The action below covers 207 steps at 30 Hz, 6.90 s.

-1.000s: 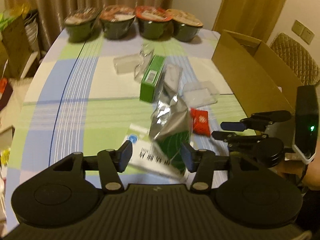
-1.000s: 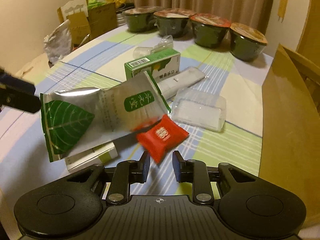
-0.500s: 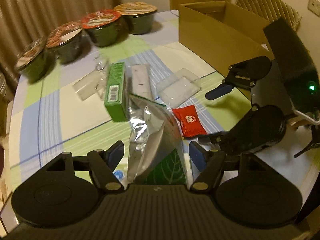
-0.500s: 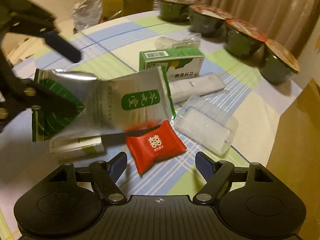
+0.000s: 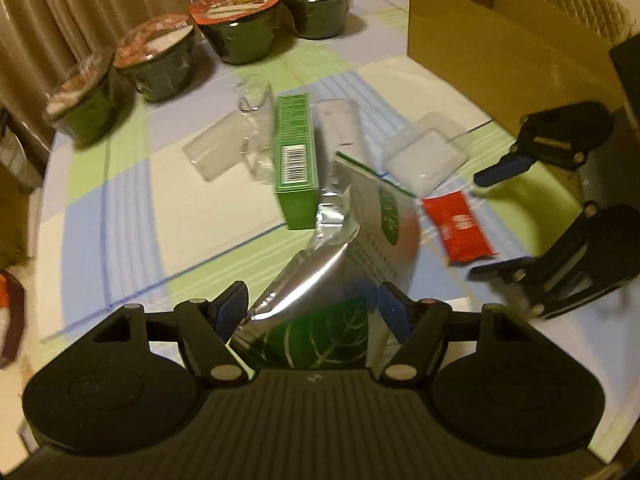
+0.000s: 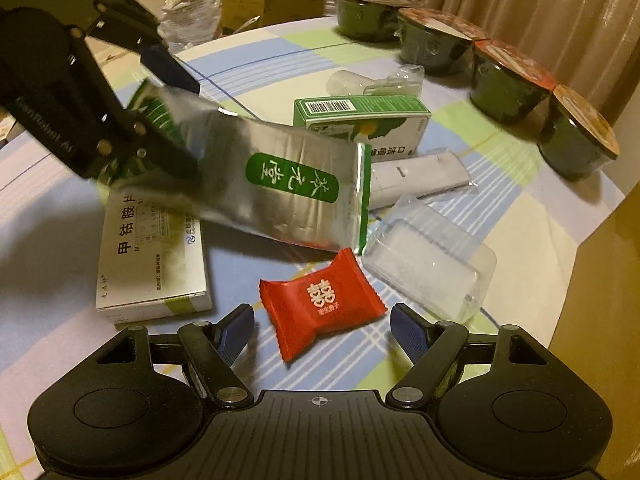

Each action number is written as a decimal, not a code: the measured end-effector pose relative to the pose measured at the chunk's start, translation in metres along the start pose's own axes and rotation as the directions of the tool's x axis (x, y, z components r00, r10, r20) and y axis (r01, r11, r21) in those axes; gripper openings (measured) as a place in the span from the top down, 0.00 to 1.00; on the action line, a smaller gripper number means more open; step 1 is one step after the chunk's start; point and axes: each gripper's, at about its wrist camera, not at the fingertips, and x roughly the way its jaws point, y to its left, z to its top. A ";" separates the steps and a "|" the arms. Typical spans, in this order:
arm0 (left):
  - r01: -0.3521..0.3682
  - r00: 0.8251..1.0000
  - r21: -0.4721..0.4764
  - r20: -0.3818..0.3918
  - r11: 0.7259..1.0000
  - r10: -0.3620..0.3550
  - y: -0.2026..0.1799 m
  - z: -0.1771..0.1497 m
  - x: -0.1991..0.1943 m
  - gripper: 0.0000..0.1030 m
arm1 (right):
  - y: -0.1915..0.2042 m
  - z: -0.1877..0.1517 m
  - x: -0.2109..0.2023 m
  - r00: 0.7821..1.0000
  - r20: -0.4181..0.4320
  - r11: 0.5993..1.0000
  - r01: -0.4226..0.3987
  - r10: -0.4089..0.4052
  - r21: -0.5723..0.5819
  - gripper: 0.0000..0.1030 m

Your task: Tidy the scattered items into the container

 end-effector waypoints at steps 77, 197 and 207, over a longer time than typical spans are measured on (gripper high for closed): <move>-0.122 0.973 0.632 -0.078 0.765 0.219 -0.082 0.017 0.071 0.60 | -0.003 0.000 -0.003 0.985 -0.134 0.985 -0.090 0.110 0.147 0.52; 0.282 0.944 -0.269 0.250 0.921 -0.216 -0.184 0.187 -0.028 0.51 | -0.163 -0.117 -0.213 0.917 0.032 0.738 0.298 -0.397 0.606 0.52; 0.271 0.949 -0.272 0.235 0.924 -0.209 -0.177 0.169 -0.034 0.50 | -0.157 -0.107 -0.209 0.912 0.062 0.751 0.295 -0.406 0.591 0.28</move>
